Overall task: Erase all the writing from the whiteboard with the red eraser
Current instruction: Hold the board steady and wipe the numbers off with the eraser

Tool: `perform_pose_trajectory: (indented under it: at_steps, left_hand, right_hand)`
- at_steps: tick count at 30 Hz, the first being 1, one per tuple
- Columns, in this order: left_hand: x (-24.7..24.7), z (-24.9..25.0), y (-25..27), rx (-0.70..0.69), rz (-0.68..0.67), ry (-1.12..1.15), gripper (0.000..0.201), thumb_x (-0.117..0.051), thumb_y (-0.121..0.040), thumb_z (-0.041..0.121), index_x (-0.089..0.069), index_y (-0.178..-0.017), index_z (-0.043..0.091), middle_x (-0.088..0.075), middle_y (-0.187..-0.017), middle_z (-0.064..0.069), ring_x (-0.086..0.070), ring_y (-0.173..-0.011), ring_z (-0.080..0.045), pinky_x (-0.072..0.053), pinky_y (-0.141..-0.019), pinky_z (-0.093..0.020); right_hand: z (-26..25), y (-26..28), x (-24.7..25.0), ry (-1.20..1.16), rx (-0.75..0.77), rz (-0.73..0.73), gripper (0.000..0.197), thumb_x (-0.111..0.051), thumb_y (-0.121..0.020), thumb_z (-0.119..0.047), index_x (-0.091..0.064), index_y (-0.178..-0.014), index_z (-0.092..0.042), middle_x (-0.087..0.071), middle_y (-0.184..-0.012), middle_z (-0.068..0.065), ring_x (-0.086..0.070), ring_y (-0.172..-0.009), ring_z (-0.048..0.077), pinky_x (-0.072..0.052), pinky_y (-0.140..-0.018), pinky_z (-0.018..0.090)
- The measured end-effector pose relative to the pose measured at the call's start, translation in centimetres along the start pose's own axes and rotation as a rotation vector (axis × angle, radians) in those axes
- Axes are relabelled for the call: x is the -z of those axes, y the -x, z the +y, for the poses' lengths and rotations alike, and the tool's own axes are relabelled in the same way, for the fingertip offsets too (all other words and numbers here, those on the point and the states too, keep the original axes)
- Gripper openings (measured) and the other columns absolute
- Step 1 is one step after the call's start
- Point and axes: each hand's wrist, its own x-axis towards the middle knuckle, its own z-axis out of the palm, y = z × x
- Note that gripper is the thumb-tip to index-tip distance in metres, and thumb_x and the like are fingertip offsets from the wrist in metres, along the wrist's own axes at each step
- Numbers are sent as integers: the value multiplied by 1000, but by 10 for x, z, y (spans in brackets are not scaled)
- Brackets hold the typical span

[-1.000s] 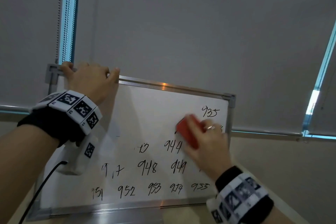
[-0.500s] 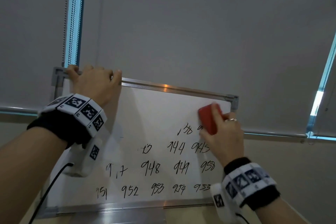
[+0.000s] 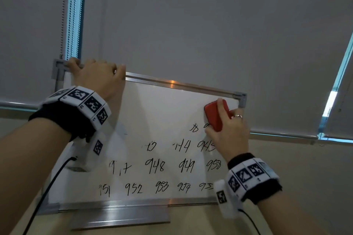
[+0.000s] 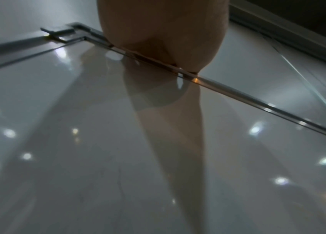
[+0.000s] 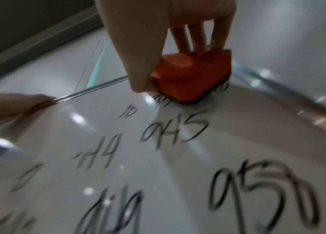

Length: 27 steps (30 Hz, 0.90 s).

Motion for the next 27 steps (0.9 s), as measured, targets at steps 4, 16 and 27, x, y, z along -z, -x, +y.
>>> perform_pose_trajectory:
  at_steps: [4,16,27]
  left_hand:
    - [-2,-1,-1,-5,8,12,53,-22,-93,37,-64,-73,11,-61,-87,-6,-34,-85,-22,-15,-103,-47]
    - [11,4,-5,-2,-93,-40,44,-25,-90,29,-64,-73,16,-61,-77,-7,-51,-80,-26,-15,-107,-52]
    - [0,52,-6,-224,-200,169,39,-32,-95,31,-67,-98,13,-67,-112,-15,-58,-105,-32,-36,-86,-31]
  right_hand:
    - [-28,43,-11,62,374,4,81,-76,-61,-46,-45,-131,-20,-59,-89,15,-55,-75,30,-48,-62,40]
    - [-42,40,-11,8,277,40,81,-78,-63,-43,-44,-134,-22,-53,-95,19,-48,-79,33,-48,-65,42]
    - [-26,40,-13,95,337,37,50,-47,-87,-47,-42,-132,-26,-53,-101,24,-54,-77,37,-49,-64,46]
